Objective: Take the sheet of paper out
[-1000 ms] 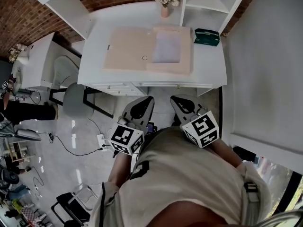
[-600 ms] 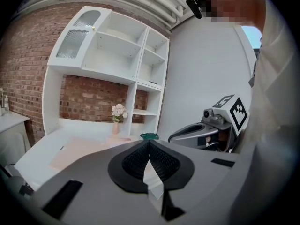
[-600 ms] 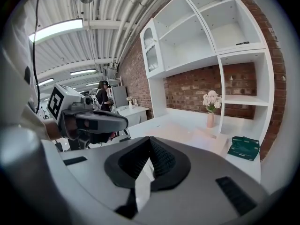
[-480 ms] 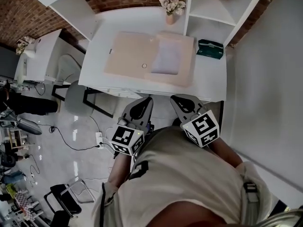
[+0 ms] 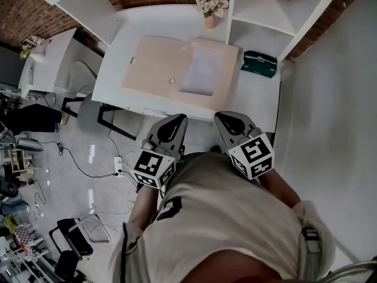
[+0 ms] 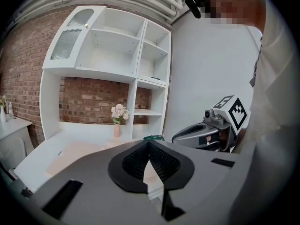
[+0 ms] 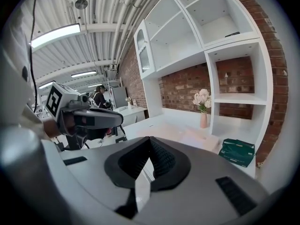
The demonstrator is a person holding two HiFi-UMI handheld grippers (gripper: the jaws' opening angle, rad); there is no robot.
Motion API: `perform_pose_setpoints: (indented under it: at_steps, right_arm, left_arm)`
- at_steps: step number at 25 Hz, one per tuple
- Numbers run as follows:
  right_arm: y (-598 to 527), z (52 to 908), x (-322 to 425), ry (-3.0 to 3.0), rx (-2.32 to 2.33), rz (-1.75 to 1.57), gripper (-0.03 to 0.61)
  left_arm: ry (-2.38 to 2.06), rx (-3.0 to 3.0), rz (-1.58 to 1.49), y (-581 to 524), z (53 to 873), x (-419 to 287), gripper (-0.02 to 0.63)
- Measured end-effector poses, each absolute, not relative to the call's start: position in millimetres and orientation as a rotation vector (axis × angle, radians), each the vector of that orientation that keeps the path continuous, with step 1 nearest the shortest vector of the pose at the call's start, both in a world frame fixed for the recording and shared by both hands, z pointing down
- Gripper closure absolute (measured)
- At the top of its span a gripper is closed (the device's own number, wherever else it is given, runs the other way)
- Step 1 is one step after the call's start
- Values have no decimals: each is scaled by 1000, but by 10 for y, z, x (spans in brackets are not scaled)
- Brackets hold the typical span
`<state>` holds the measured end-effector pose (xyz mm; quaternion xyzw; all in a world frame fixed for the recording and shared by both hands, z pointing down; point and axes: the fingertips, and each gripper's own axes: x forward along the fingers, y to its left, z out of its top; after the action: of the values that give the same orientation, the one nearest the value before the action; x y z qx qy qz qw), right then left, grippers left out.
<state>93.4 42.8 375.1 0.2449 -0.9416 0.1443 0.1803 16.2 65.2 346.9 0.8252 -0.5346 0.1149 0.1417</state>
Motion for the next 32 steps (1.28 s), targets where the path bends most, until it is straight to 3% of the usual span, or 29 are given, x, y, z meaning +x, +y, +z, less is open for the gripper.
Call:
perform_pose_setpoints:
  at_steps: [9, 18, 32]
  right_arm:
    - [307, 3780, 1032, -2668, 643, 461, 560]
    - [263, 3831, 954, -2659, 607, 467, 560]
    - [287, 3935, 413, -2571, 526, 388, 560]
  left_arm:
    - [-1602, 2346, 360, 473, 3392, 126, 598]
    - [-1718, 2260, 347, 386, 3301, -426, 598]
    - [-1589, 2161, 378, 332, 3748, -808, 598]
